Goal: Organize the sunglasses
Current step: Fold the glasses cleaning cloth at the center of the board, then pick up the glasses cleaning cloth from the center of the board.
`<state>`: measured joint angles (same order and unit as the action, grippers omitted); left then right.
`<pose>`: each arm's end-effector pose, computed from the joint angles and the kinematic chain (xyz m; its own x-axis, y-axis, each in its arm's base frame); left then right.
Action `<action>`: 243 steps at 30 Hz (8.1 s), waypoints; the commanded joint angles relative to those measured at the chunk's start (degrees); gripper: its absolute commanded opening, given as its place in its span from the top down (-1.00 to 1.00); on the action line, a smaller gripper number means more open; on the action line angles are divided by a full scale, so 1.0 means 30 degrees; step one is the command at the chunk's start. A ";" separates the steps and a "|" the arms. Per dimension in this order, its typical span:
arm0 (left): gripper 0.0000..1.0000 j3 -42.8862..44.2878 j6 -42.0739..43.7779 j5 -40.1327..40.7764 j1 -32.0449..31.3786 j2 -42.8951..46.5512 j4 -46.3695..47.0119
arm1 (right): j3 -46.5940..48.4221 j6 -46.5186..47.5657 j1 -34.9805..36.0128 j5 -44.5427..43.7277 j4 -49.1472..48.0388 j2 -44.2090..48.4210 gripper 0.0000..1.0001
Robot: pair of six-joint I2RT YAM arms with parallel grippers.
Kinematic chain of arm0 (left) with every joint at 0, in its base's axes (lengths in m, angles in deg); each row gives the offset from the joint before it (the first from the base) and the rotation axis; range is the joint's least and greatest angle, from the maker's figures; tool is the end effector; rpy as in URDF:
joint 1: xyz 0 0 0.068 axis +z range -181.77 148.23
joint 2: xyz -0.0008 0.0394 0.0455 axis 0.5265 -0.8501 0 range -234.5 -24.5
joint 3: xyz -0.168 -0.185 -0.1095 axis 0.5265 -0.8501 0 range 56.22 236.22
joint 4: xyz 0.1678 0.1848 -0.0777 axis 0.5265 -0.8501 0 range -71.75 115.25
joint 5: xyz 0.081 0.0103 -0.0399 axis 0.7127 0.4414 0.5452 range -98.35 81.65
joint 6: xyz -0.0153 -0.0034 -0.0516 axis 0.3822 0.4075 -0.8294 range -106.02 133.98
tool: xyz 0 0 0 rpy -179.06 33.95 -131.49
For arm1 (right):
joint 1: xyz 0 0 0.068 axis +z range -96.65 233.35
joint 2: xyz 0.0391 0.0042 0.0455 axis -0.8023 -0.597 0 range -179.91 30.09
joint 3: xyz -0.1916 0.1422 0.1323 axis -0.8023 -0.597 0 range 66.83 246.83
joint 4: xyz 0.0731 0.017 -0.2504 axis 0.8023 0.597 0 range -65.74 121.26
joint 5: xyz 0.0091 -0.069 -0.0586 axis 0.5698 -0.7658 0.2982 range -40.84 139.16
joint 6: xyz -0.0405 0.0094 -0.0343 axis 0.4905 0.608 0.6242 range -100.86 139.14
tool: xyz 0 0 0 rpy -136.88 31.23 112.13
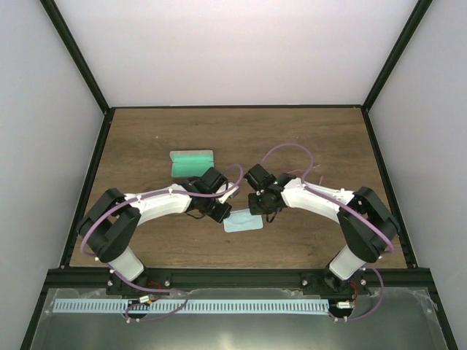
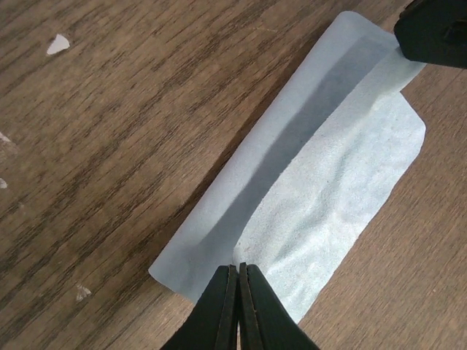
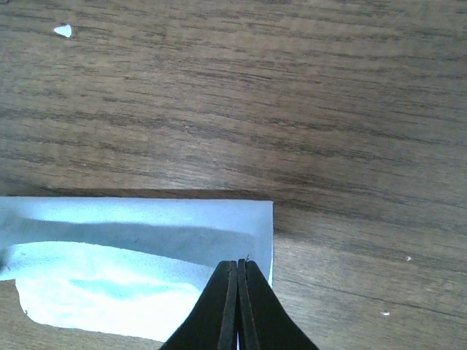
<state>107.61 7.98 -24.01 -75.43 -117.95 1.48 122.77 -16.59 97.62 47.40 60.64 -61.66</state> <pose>0.2121 -0.2157 0.1588 -0.7342 0.5616 -0.3816 0.6717 0.6826 -0.2878 0.2122 0.2053 0.1783 -0.9569 -0.1177 -0.2655 -0.1628 0.9744 0.1549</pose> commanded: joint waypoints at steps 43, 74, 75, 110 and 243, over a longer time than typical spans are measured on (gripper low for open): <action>0.92 -0.0739 -0.0373 -0.0164 -0.0916 -0.0581 0.0456 | -0.1862 -0.0856 0.0543 0.0345 -0.0461 0.0803 0.99; 0.24 -0.0910 -0.0465 -0.1462 -0.0936 0.1697 0.0698 | -0.0407 -0.0253 0.0538 0.1681 -0.1974 -0.0011 0.99; 0.24 -0.0797 -0.0586 -0.1676 -0.0944 0.1533 0.0728 | -0.0393 -0.0250 0.0536 0.1760 -0.2083 -0.0141 0.99; 0.26 0.1361 -0.2360 0.0293 -0.0918 -0.2453 0.0950 | -0.2564 -0.2308 0.2584 0.2616 -0.1833 0.1074 0.99; 0.92 0.3200 -0.5838 0.3264 0.2200 -0.1262 -0.2454 | 0.7697 -0.1076 0.0408 0.0257 0.1067 -0.5343 0.99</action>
<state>114.30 -11.94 -15.11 -71.63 -121.43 -4.62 139.97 -23.04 99.70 48.30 62.46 -74.60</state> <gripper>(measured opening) 0.044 0.009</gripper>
